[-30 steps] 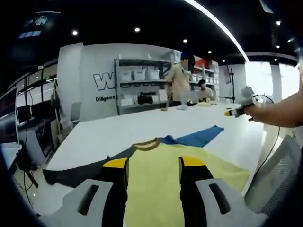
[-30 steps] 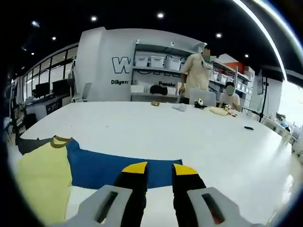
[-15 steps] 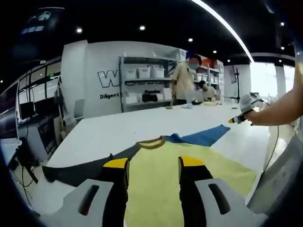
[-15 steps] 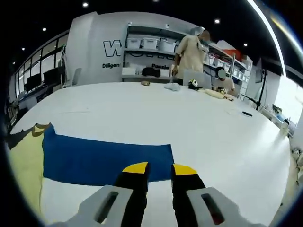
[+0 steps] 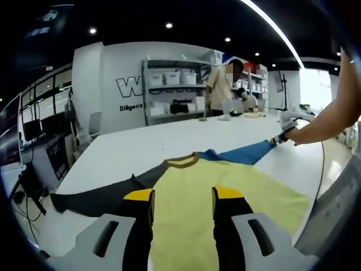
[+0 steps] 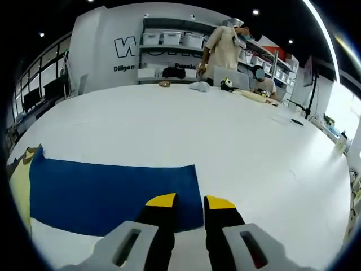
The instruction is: Fold the garment on the visible template until the final outline fits inside the template.
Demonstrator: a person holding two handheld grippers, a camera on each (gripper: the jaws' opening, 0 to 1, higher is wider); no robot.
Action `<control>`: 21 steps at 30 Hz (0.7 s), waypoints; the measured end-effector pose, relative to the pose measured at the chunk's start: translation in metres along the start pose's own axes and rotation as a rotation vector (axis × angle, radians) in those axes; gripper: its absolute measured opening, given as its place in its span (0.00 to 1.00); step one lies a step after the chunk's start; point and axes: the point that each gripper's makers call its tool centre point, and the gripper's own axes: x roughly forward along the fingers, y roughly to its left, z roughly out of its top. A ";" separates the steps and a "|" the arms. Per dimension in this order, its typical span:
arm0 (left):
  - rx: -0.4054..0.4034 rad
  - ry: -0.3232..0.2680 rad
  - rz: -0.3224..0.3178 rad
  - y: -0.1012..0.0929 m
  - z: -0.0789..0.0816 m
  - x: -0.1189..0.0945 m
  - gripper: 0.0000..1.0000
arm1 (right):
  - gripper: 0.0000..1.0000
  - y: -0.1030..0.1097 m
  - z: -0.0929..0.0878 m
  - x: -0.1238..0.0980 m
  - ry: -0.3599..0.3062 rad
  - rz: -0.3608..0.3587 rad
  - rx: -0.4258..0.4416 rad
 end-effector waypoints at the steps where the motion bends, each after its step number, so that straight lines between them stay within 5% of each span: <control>1: 0.001 0.003 0.002 0.001 -0.001 0.000 0.40 | 0.14 0.000 -0.001 0.000 0.004 -0.003 0.004; 7: -0.003 0.012 0.014 0.003 -0.003 -0.001 0.39 | 0.18 0.000 -0.003 -0.002 0.005 -0.003 0.012; 15: -0.002 0.017 0.016 0.003 -0.004 -0.001 0.39 | 0.02 0.010 -0.004 0.000 -0.033 0.036 0.039; 21: 0.001 0.026 0.014 0.003 -0.006 0.000 0.39 | 0.00 0.016 -0.004 0.007 -0.037 0.033 -0.042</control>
